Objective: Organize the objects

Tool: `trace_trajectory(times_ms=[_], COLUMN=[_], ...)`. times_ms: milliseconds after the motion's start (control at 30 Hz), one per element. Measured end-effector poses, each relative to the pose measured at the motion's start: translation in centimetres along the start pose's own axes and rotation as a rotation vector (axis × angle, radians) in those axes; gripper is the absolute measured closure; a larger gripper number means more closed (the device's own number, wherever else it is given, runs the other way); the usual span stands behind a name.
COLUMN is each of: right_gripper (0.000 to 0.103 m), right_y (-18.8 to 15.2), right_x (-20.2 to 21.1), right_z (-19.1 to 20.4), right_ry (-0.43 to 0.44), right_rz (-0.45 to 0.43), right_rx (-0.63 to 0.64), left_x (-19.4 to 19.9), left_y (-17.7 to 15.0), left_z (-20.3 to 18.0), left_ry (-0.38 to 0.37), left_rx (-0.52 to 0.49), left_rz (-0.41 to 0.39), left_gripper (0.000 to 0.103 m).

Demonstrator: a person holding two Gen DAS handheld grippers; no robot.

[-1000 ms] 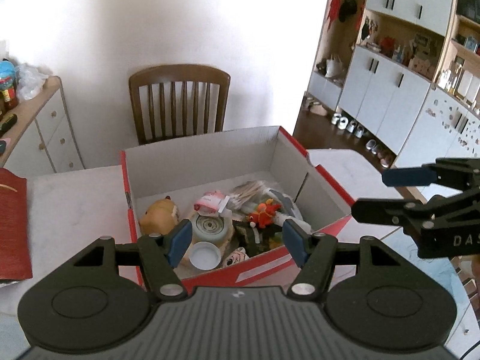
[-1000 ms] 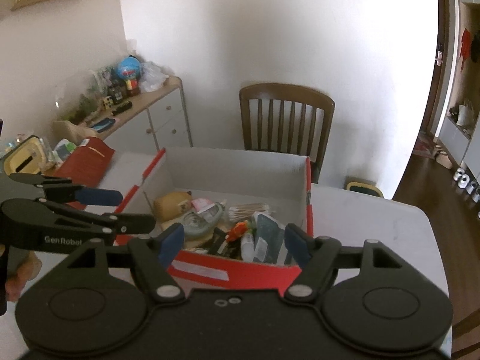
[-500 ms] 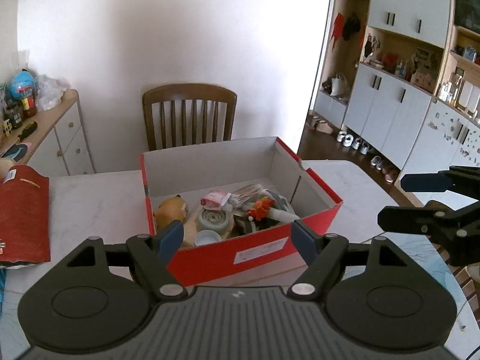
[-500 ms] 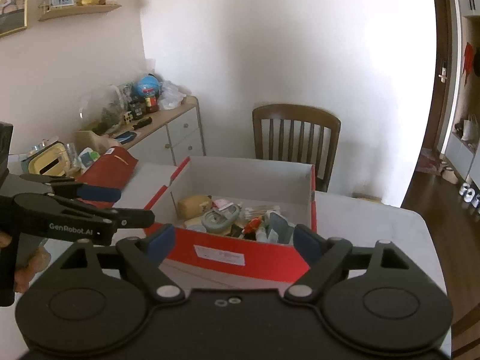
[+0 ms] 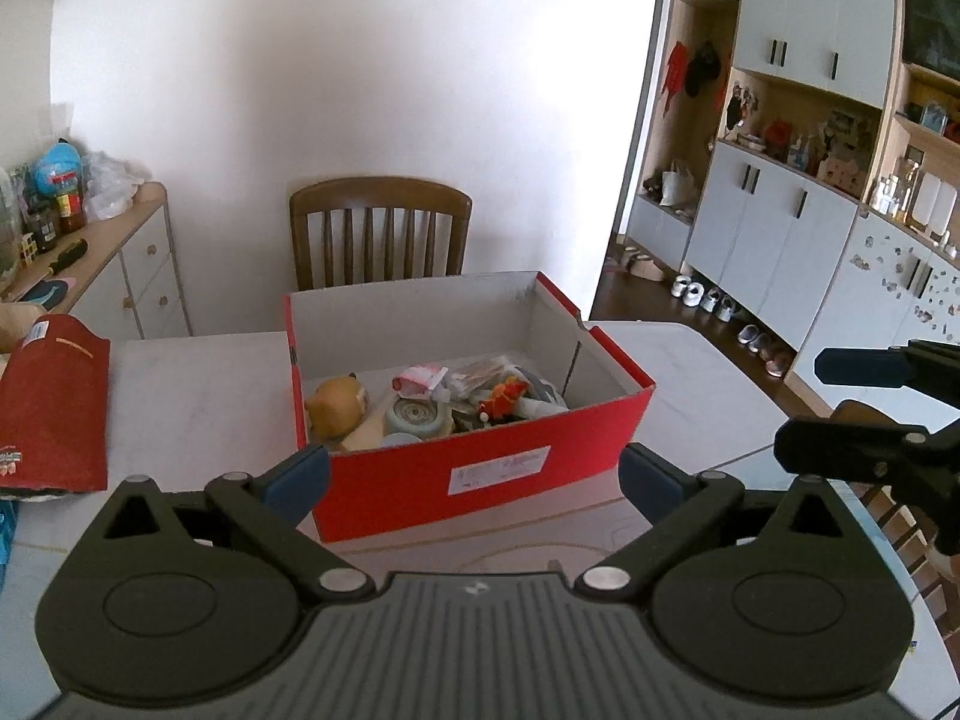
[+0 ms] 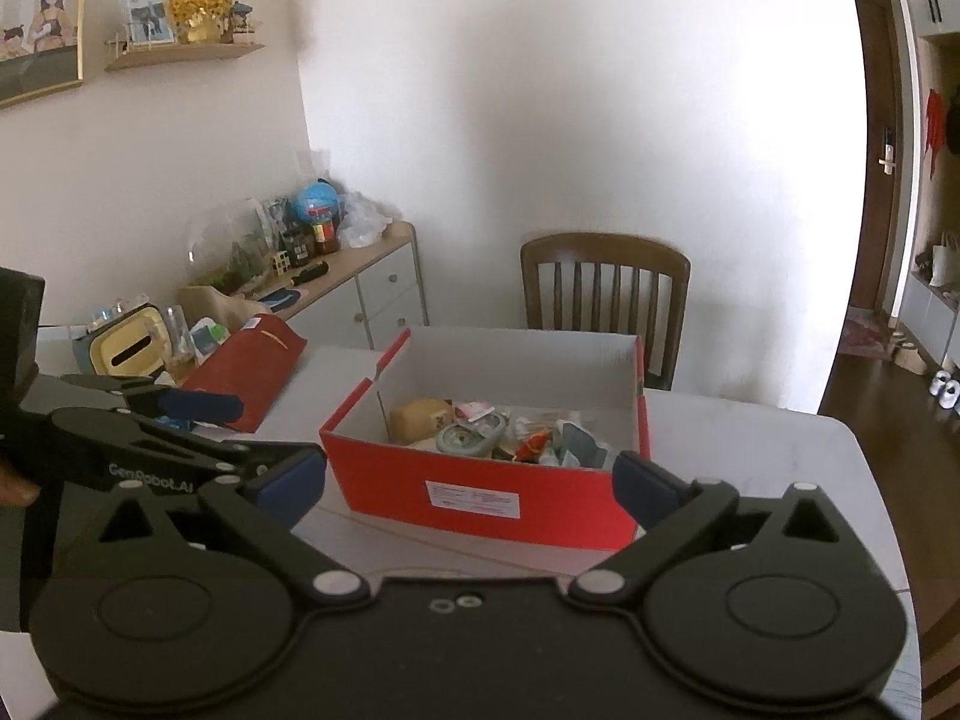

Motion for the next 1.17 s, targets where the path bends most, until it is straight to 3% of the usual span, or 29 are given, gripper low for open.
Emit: trace_trajectory(times_ms=[567,800,1167], right_gripper=[0.001,0.001,0.001], right_y=[-1.9,-2.1,-2.9], right_x=[2.7,3.0,3.6], right_z=[0.7,0.5,-0.5], right_ry=[0.014,0.011,-0.011], right_rz=[0.006,0.002,0.003], right_rx=[0.031,0.026,-0.005], left_x=[2.3,2.4,2.3], left_y=[-0.7,-0.6,-0.8], left_z=[-0.8,-0.8,-0.5], left_ry=[0.036,0.100,0.096], left_rx=[-0.002,-0.010,0.007], left_rz=[-0.004,0.017,0.020], left_gripper=[0.000,0.000,0.000])
Point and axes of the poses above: each gripper's, at about its wrist camera, not at the fingertips, and x roughly against the way its jaws point, z to its left, y to its top, the point moved 7 cm from there along -x, roughly the way its jaws point, and after that the axes turned 11 degrees about -x, right-handed, at the moved point
